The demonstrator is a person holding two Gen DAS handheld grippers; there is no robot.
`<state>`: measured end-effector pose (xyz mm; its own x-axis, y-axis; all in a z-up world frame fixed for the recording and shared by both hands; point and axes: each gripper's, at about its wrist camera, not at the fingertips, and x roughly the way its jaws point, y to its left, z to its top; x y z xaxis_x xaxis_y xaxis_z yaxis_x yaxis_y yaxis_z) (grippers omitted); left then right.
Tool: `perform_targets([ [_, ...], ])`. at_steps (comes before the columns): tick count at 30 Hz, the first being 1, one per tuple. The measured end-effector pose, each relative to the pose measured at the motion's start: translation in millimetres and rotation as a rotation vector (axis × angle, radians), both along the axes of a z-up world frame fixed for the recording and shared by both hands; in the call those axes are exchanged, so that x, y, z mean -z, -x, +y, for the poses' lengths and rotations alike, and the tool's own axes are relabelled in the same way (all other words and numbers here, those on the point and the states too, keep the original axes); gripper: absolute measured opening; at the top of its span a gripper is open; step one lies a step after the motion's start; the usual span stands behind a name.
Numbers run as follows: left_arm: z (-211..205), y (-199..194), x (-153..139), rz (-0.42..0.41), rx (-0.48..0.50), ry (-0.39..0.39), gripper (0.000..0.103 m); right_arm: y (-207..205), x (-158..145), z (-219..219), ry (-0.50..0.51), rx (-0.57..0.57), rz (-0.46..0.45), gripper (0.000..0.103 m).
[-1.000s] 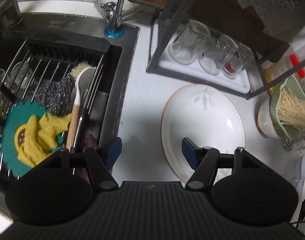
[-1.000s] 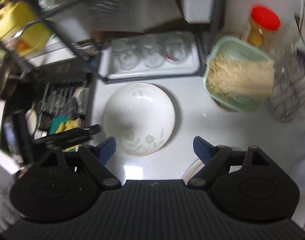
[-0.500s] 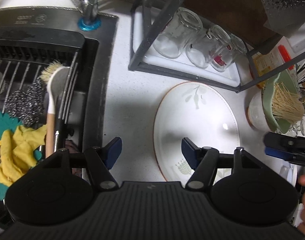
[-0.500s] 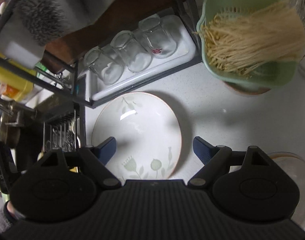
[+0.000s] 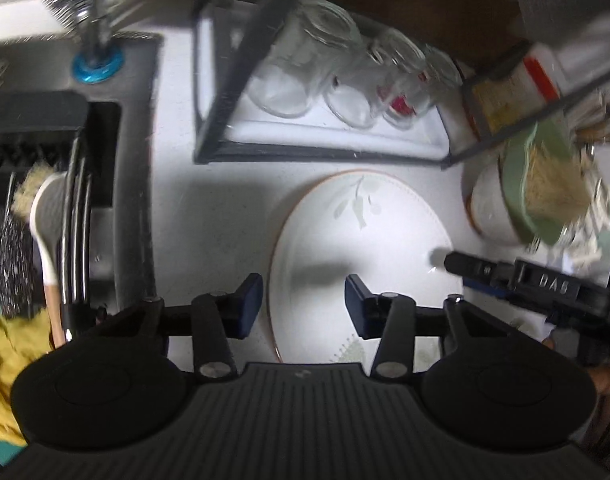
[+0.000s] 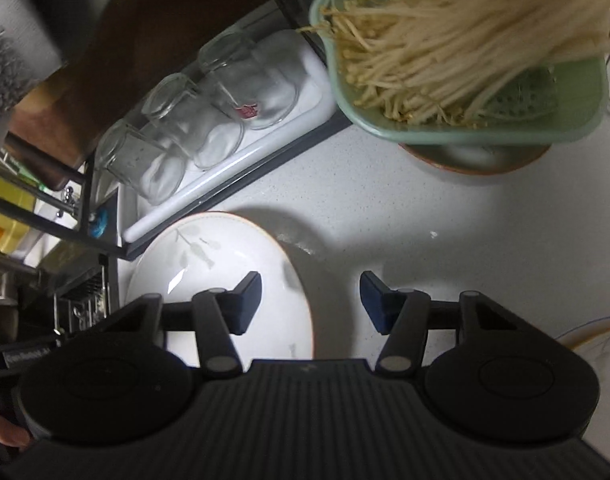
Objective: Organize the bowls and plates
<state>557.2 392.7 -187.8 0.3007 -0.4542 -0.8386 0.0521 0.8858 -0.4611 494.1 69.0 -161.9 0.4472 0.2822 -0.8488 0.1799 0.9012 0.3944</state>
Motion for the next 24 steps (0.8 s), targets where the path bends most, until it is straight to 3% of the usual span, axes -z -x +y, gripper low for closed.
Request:
perform_targets([
  [2, -4, -1, 3, 0.005, 0.01, -0.008, 0.047, 1, 4, -1, -0.028, 0.003, -0.01, 0.056],
  [7, -6, -2, 14, 0.016, 0.017, -0.003, 0.044, -2, 11, 6, -0.074, -0.038, 0.004, 0.032],
  [10, -10, 0, 15, 0.004, 0.02, -0.02, 0.044, -3, 14, 11, -0.057, -0.034, 0.007, 0.028],
  [18, 2, 5, 11, 0.023, -0.044, 0.004, 0.044, 2, 15, 12, -0.102, -0.113, 0.03, 0.028],
  [24, -3, 25, -13, 0.04, -0.046, 0.012, 0.044, 21, -1, 4, -0.155, -0.095, 0.05, 0.028],
])
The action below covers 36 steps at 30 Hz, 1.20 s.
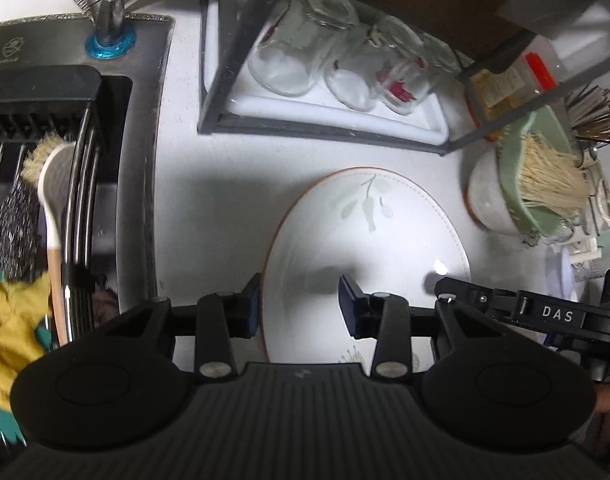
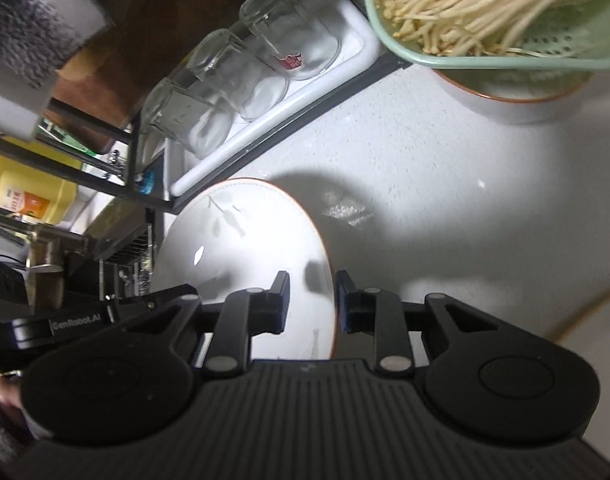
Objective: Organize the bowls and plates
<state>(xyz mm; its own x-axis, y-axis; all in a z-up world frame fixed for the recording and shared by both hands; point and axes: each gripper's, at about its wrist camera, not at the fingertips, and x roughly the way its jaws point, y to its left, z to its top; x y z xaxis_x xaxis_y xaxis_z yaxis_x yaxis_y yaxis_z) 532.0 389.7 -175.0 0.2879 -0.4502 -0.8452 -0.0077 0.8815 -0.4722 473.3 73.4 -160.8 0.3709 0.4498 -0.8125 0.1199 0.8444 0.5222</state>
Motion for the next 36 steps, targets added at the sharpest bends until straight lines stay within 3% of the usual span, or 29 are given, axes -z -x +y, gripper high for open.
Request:
perform_targets([
  [10, -29, 46, -44, -0.026, -0.021, 0.039, 0.044, 47, -34, -32, -0.032, 0.002, 0.035, 0.028],
  [15, -50, 62, -55, -0.039, -0.02, 0.048, 0.044, 63, -49, -54, -0.014, -0.002, 0.003, 0.028],
  [22, -95, 86, -53, -0.093, -0.01, 0.053, 0.044, 81, -52, -91, 0.006, -0.008, -0.04, 0.028],
  [29, -144, 105, -35, -0.069, 0.014, 0.033, 0.044, 104, -38, -135, -0.001, -0.01, -0.046, 0.028],
  [36, -183, 106, -24, -0.048, 0.077, -0.048, 0.044, 121, -21, -162, -0.002, 0.032, -0.028, 0.029],
])
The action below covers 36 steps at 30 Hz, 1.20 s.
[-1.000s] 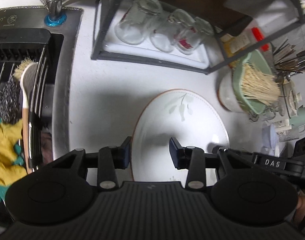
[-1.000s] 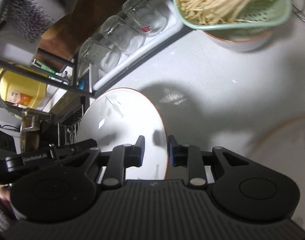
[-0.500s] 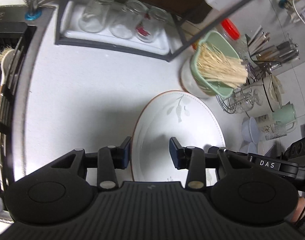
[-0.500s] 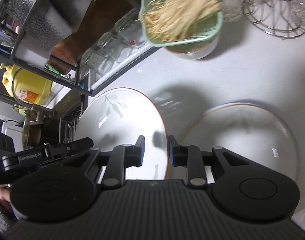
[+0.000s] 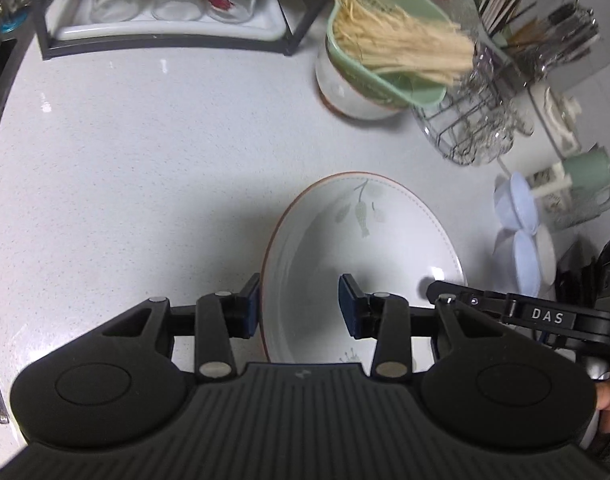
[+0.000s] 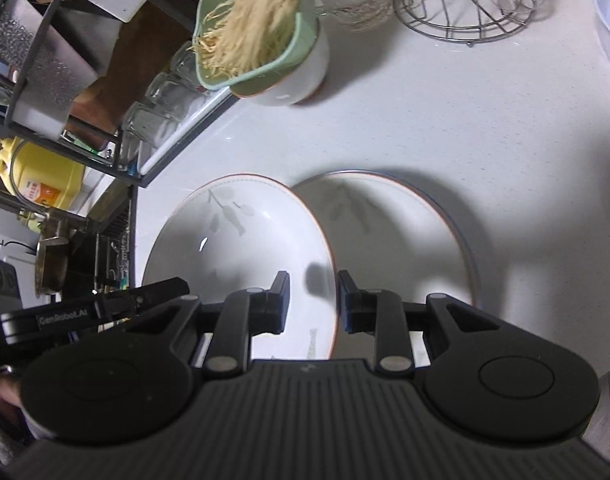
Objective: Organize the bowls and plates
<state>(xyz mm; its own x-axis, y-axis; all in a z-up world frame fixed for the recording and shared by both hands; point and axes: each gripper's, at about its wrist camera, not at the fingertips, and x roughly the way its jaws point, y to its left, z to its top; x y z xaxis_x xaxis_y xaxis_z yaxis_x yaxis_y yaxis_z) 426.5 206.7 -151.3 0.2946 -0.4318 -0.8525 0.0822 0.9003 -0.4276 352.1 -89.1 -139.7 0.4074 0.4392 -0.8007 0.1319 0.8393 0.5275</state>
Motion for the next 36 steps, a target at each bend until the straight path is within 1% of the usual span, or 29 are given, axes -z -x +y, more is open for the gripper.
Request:
perform_targets([
  [5, -17, -7, -5, -0.006, 0.031, -0.067, 0.044, 2, 9, -7, -0.009, 0.002, -0.009, 0.029],
  [10, -32, -11, -6, 0.009, 0.054, -0.123, 0.044, 1, 15, -17, -0.015, -0.005, -0.02, 0.029],
  [16, -51, -9, -10, 0.005, 0.091, -0.175, 0.044, 7, 24, -23, 0.017, -0.017, -0.021, 0.029],
  [18, -60, -8, -12, -0.01, 0.111, -0.212, 0.044, 8, 27, -24, 0.036, -0.016, -0.025, 0.029],
  [20, -65, -9, -11, -0.015, 0.118, -0.24, 0.044, 9, 30, -26, 0.031, -0.013, -0.023, 0.029],
  [22, -66, -10, -10, -0.006, 0.107, -0.24, 0.044, 9, 30, -27, 0.031, -0.02, -0.032, 0.029],
  [24, -66, -10, -8, -0.001, 0.101, -0.242, 0.044, 10, 29, -25, 0.056, -0.037, -0.043, 0.029],
  [29, -70, -11, 0, 0.008, 0.104, -0.281, 0.044, 13, 26, -21, 0.097, -0.065, -0.062, 0.029],
  [31, -73, -12, 1, 0.017, 0.106, -0.299, 0.044, 14, 25, -20, 0.104, -0.059, -0.068, 0.029],
  [33, -78, -12, 2, 0.012, 0.129, -0.323, 0.044, 14, 25, -21, 0.103, -0.041, -0.07, 0.029],
  [36, -80, -12, 3, 0.017, 0.121, -0.313, 0.044, 15, 24, -24, 0.104, -0.021, -0.073, 0.029],
])
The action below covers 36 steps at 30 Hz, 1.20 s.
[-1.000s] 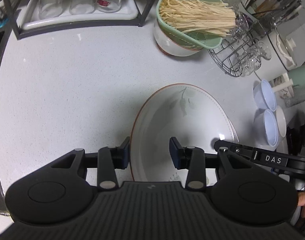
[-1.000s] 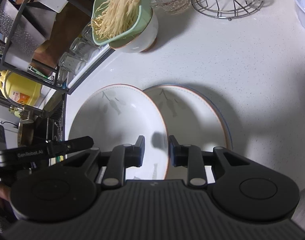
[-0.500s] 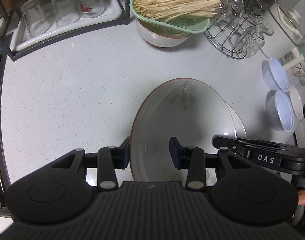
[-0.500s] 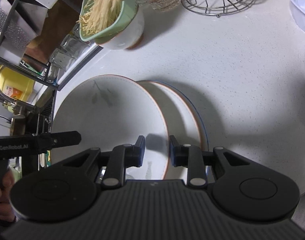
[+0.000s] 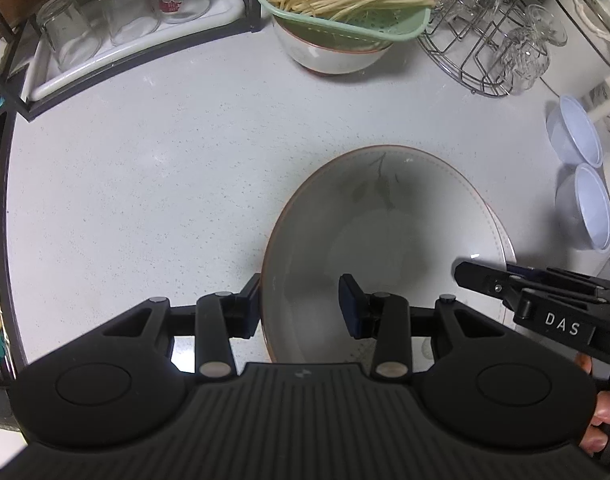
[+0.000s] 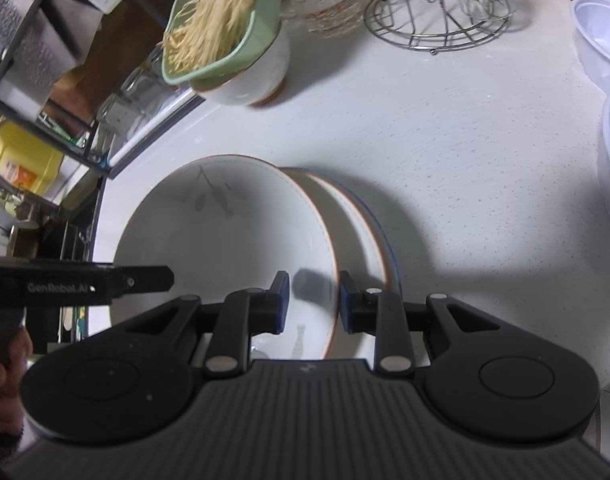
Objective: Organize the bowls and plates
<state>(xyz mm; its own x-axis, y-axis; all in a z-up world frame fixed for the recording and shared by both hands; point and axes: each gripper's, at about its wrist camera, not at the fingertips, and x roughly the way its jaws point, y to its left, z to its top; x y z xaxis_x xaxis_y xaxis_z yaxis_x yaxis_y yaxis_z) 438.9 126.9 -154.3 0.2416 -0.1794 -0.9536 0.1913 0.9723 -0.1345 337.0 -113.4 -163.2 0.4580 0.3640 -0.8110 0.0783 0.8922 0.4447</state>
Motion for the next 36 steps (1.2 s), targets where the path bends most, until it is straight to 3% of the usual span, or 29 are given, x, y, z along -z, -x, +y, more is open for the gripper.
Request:
perform_targets([
  [7, 6, -5, -3, 0.003, -0.073, 0.051, 0.046, 9, -11, -10, 0.005, 0.043, -0.047, 0.029],
  [13, 7, -3, -17, -0.04, -0.111, 0.086, 0.046, 11, -16, -6, 0.05, 0.013, -0.072, 0.029],
  [17, 5, 0, -21, -0.066, -0.127, 0.06, 0.046, 14, -22, -6, 0.079, 0.0, -0.093, 0.029],
  [27, 7, 17, -26, -0.096, -0.169, 0.126, 0.046, 22, -29, -3, 0.152, -0.023, -0.154, 0.029],
  [36, 5, 43, -58, -0.18, -0.181, 0.162, 0.046, 32, -49, -6, 0.154, -0.034, -0.232, 0.029],
])
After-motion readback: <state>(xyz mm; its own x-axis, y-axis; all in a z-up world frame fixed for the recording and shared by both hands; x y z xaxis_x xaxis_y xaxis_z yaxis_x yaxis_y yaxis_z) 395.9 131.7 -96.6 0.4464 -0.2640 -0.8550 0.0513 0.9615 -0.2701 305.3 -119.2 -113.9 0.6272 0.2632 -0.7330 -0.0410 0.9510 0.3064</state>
